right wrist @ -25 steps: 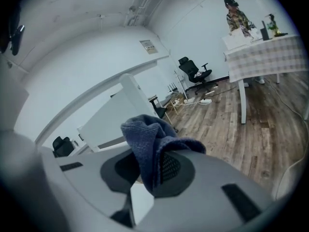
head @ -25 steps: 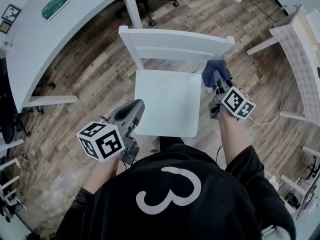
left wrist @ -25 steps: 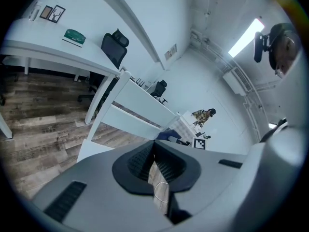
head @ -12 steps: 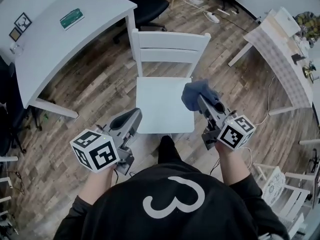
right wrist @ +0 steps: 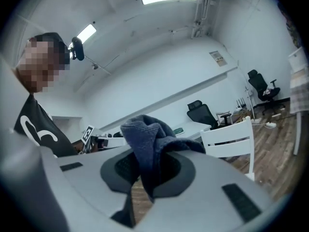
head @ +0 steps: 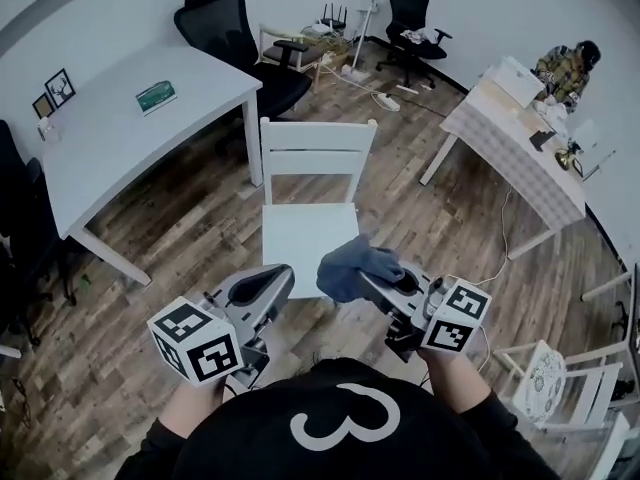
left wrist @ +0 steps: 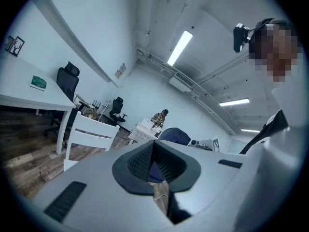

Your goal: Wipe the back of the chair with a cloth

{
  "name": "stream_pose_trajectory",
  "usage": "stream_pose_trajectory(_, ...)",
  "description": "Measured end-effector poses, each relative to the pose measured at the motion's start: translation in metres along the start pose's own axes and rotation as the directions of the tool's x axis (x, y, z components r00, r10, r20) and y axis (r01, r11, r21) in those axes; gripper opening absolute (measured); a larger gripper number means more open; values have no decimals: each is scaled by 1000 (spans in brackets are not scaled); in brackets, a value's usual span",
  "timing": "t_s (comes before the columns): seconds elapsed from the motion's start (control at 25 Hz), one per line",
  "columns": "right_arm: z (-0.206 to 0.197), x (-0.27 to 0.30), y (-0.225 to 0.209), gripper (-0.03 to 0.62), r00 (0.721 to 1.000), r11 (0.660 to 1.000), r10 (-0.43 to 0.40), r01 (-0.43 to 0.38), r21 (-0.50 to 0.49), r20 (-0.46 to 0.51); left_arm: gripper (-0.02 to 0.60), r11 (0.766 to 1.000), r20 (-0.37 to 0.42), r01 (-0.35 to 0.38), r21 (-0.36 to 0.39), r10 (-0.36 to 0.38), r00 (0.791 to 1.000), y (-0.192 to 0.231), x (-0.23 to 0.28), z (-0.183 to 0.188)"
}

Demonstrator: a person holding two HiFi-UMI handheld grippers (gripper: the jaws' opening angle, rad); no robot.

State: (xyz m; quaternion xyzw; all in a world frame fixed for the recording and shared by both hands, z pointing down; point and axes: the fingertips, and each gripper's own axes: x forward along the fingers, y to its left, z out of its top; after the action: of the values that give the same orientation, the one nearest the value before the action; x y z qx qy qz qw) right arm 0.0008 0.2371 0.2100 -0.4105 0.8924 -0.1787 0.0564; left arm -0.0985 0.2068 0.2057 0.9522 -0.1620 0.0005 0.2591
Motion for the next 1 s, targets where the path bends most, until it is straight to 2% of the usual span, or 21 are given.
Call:
stream_pose_trajectory(0.16,5,-7,22,49,998,996,55,-57,68,34,14,999,8,15,45,-16,1000,-23,-10,3)
stream_pose_trajectory(0.4,2,-20,42,48,998,997,68,-68,34,6,14,999,-2,19,44,-19,1000,-45,-11,-1)
stream_pose_trajectory(1.0,-4,-26,51,48,997,996,81,-81,41,14,14,998,-24,9,57,-8,1000,-55,-14,-11)
